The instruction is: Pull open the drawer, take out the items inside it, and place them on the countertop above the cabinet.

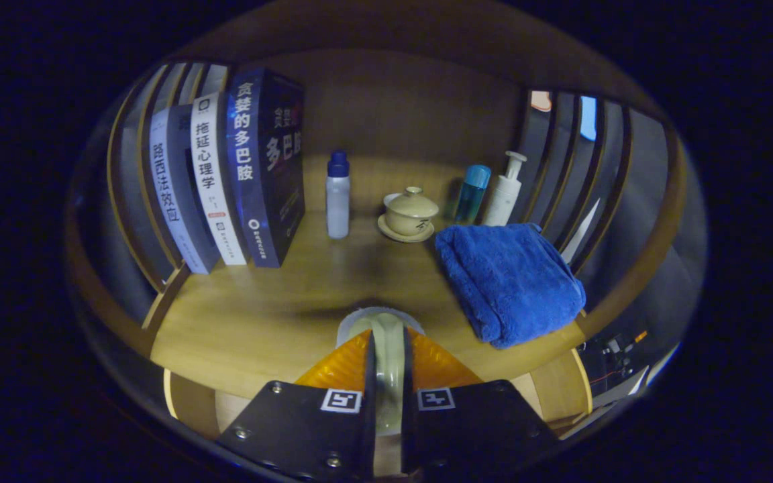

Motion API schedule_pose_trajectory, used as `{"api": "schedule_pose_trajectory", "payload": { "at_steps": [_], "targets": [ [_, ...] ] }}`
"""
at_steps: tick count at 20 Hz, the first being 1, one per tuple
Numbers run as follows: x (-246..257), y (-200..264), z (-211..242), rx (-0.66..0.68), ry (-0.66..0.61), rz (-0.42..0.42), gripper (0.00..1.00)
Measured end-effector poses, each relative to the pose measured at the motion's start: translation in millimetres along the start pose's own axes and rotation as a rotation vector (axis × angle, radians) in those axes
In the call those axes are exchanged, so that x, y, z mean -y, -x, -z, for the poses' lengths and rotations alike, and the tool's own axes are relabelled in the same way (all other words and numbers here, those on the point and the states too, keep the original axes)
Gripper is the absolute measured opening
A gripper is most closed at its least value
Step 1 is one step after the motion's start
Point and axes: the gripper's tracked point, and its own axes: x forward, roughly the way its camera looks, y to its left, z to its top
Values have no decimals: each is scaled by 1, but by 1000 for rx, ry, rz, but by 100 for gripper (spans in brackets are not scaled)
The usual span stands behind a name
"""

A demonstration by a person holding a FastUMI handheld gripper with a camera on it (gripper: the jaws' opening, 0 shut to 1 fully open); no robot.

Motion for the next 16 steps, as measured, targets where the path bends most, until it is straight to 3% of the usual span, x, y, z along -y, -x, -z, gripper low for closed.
{"api": "schedule_pose_trajectory", "payload": {
  "at_steps": [9, 10, 13, 16],
  "targets": [
    [3, -22, -19, 86, -23, -15, 16],
    [0, -23, -19, 93, -14, -19, 19],
    [-13, 2, -22, 151, 23, -72, 53],
    [-13, 44, -24, 271, 32, -79, 59]
  ]
}}
